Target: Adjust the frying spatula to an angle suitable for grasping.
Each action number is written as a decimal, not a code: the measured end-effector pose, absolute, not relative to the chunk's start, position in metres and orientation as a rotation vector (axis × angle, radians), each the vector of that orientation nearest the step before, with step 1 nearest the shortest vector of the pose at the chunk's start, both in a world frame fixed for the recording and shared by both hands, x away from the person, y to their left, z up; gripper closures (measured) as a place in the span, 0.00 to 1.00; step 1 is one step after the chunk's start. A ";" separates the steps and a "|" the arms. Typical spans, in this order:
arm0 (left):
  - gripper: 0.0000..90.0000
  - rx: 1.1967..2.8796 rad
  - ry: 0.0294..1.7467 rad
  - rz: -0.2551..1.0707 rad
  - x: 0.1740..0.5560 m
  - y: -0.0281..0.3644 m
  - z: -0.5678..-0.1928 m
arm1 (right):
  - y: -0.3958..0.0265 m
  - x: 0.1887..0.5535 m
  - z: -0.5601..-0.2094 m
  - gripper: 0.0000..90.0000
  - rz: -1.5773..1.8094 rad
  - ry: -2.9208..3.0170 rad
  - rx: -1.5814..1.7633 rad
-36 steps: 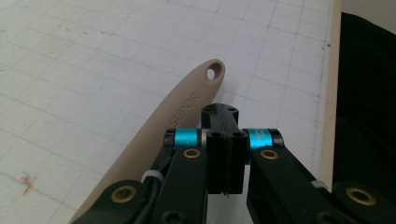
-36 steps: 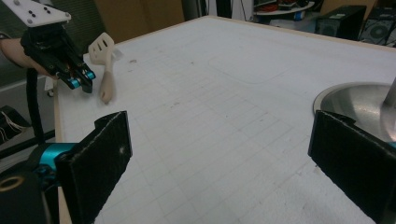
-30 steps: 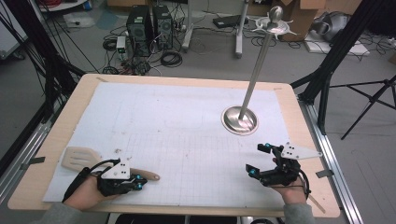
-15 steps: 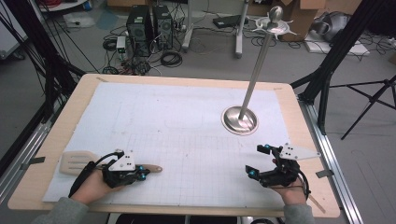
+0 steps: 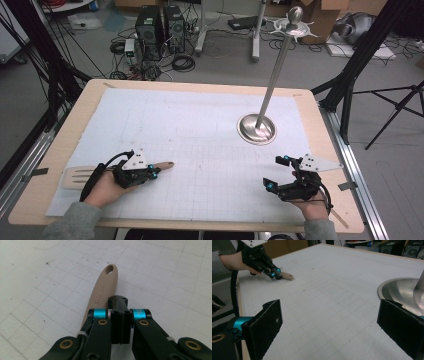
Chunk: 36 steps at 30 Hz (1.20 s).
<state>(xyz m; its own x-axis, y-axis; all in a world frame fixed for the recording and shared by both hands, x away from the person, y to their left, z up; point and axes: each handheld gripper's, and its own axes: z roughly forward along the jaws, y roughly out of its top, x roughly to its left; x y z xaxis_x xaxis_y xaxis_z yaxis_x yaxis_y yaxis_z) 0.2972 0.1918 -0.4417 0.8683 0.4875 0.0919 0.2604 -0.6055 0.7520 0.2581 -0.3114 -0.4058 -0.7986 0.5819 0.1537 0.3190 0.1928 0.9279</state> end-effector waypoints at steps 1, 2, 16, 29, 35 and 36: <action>1.00 2.234 0.542 0.369 0.299 0.193 -0.443 | -0.311 0.258 -0.406 0.06 1.647 2.235 0.864; 1.00 2.225 0.554 0.365 0.301 0.194 -0.443 | -0.311 0.259 -0.406 0.06 1.644 2.238 0.864; 1.00 2.202 0.615 0.494 0.315 0.194 -0.446 | -0.308 0.259 -0.409 0.06 1.623 2.265 0.853; 0.99 2.174 0.705 0.508 0.318 0.197 -0.445 | -0.308 0.259 -0.408 0.06 1.632 2.256 0.849; 0.99 2.088 0.718 0.495 0.309 0.229 -0.419 | -0.311 0.258 -0.406 0.06 1.653 2.238 0.858; 0.99 2.078 0.716 0.500 0.307 0.235 -0.415 | -0.312 0.258 -0.407 0.06 1.651 2.238 0.862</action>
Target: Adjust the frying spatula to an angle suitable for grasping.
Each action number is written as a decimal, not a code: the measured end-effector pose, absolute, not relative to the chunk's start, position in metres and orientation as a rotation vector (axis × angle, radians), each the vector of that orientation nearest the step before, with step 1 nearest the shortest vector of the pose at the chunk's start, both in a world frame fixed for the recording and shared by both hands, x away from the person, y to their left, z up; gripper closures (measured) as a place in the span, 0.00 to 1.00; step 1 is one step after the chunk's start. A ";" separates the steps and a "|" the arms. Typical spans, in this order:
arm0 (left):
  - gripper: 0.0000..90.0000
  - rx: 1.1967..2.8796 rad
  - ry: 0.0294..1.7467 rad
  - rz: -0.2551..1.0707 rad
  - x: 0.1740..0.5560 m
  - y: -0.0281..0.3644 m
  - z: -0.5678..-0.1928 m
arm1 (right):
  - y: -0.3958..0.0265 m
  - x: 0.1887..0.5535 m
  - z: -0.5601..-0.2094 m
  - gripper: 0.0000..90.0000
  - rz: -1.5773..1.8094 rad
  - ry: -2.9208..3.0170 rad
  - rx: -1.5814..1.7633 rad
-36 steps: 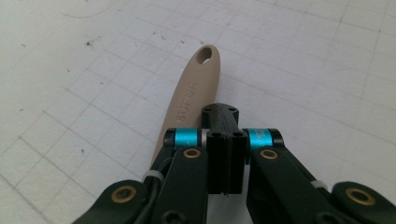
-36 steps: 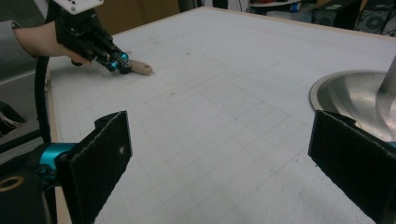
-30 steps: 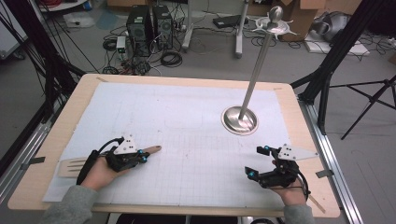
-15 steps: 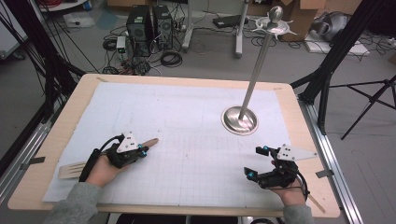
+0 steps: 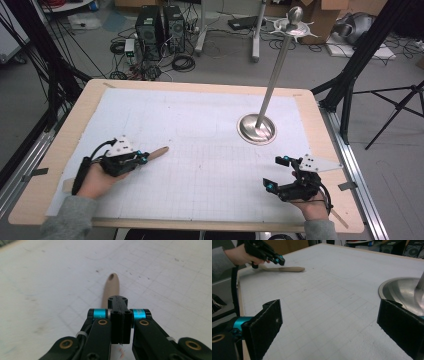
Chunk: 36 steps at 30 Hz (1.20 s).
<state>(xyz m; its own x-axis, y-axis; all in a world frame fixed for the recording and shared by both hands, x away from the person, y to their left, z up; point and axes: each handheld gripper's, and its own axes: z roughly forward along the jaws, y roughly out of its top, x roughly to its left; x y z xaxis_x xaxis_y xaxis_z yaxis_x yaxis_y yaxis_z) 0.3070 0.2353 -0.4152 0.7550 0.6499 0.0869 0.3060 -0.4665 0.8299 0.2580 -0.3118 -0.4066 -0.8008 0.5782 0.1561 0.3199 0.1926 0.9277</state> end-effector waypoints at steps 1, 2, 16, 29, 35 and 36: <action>0.99 2.080 0.716 0.504 0.305 0.241 -0.413 | -0.312 0.258 -0.407 0.06 1.649 2.240 0.868; 0.99 2.089 0.713 0.526 0.304 0.246 -0.411 | -0.312 0.258 -0.407 0.06 1.648 2.240 0.869; 0.99 2.232 0.667 0.485 0.313 0.224 -0.420 | -0.311 0.259 -0.408 0.06 1.634 2.252 0.864; 0.99 2.241 0.658 0.468 0.314 0.224 -0.423 | -0.310 0.259 -0.408 0.06 1.632 2.255 0.857; 0.99 2.155 0.573 0.452 0.308 0.242 -0.403 | -0.312 0.259 -0.408 0.06 1.637 2.248 0.862; 0.99 2.152 0.566 0.451 0.308 0.245 -0.401 | -0.312 0.259 -0.408 0.06 1.636 2.250 0.858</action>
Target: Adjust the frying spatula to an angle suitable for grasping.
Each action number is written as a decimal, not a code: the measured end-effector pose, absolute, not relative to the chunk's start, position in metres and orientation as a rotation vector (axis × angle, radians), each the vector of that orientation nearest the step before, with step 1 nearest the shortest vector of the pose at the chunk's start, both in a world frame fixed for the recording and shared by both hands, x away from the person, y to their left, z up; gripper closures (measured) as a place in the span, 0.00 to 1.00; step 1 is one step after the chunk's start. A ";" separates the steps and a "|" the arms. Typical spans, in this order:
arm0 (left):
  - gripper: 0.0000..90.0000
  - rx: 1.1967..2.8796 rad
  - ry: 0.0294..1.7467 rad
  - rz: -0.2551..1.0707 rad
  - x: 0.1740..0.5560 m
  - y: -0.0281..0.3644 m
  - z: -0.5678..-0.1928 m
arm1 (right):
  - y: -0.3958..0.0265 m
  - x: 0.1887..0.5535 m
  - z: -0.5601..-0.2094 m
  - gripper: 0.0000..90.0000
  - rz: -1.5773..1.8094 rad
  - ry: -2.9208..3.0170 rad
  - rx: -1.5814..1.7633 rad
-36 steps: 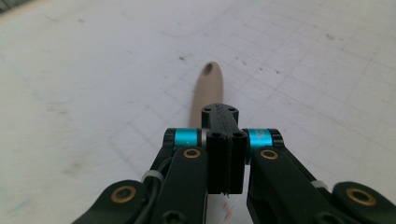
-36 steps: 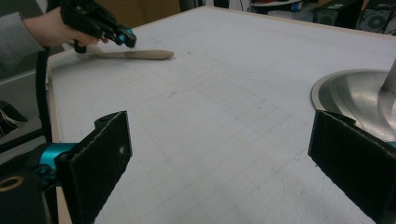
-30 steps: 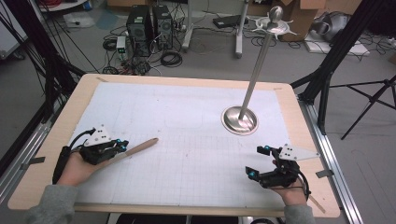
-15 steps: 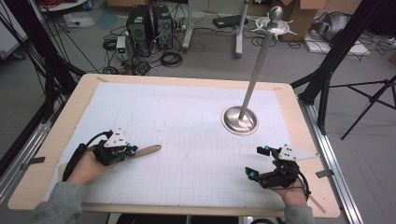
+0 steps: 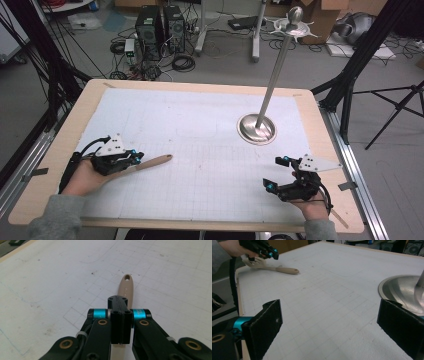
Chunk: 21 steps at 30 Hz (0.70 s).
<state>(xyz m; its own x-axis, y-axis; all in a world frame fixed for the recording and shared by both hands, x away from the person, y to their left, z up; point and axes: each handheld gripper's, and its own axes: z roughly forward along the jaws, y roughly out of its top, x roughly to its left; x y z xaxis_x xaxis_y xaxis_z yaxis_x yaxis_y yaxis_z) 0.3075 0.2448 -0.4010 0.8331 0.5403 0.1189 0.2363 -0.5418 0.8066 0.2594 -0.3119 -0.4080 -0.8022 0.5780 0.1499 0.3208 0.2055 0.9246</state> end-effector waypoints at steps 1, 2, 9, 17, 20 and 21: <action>0.99 2.146 0.561 0.451 0.307 0.248 -0.400 | -0.312 0.260 -0.408 0.06 1.637 2.249 0.851; 0.98 2.145 0.559 0.453 0.306 0.252 -0.399 | -0.311 0.259 -0.408 0.06 1.634 2.258 0.862; 0.85 2.114 0.554 0.418 0.301 0.275 -0.394 | -0.312 0.260 -0.408 0.06 1.640 2.249 0.852; 0.58 2.093 0.567 0.384 0.297 0.286 -0.391 | -0.312 0.260 -0.407 0.06 1.642 2.251 0.861; 0.45 2.115 0.558 0.322 0.297 0.289 -0.392 | -0.313 0.260 -0.407 0.06 1.645 2.246 0.867; 0.45 2.127 0.562 0.290 0.297 0.290 -0.392 | -0.313 0.260 -0.407 0.06 1.645 2.248 0.866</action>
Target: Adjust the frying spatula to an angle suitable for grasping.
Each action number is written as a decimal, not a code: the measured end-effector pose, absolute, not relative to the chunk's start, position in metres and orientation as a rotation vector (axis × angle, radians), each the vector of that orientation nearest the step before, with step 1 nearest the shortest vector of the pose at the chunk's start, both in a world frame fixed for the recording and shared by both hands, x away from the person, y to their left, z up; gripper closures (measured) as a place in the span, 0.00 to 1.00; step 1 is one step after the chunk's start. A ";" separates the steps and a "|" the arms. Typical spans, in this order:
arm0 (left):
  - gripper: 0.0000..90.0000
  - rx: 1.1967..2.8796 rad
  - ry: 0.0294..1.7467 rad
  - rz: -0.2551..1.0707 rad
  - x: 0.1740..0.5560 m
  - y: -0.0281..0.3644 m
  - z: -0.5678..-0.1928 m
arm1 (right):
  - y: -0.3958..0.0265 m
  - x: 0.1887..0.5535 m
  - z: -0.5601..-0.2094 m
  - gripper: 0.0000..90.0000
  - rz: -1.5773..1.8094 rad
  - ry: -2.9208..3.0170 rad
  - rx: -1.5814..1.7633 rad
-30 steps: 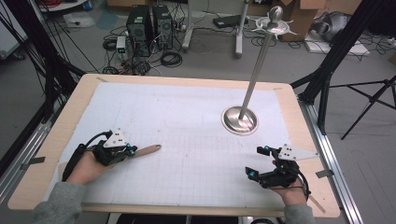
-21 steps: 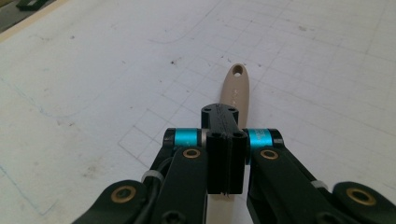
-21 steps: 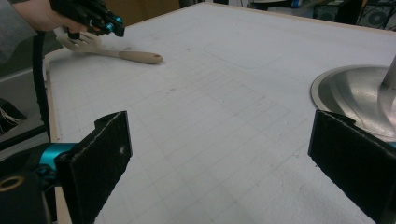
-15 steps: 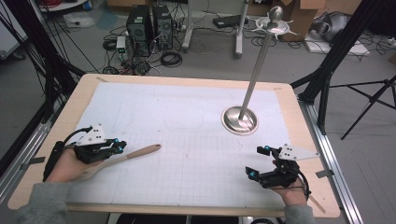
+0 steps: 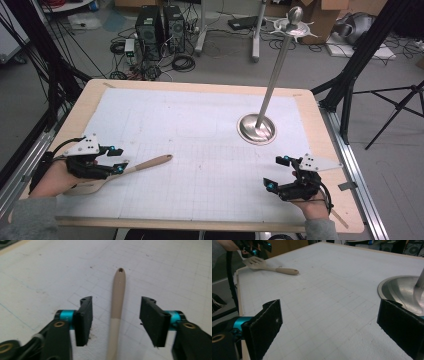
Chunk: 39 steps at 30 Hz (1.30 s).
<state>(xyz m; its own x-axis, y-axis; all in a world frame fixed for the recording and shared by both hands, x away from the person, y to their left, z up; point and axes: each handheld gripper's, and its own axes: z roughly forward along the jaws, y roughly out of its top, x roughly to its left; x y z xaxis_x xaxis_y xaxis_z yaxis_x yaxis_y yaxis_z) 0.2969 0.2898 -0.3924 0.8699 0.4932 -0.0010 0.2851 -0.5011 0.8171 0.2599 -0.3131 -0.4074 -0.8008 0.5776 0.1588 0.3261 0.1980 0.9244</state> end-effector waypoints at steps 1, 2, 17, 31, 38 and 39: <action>0.37 2.140 0.586 0.246 0.298 0.290 -0.393 | -0.313 0.260 -0.407 0.06 1.643 2.249 0.863; 0.31 2.155 0.610 0.223 0.298 0.290 -0.394 | -0.313 0.261 -0.408 0.06 1.640 2.246 0.858; 0.08 2.201 0.697 0.241 0.305 0.304 -0.390 | -0.312 0.260 -0.409 0.06 1.630 2.261 0.861; 0.09 2.201 0.659 0.243 0.303 0.309 -0.391 | -0.311 0.261 -0.409 0.06 1.628 2.267 0.864; 0.21 2.195 0.588 0.213 0.301 0.312 -0.393 | -0.311 0.261 -0.409 0.06 1.630 2.270 0.868; 0.20 2.194 0.591 0.208 0.301 0.312 -0.393 | -0.312 0.261 -0.410 0.06 1.630 2.268 0.870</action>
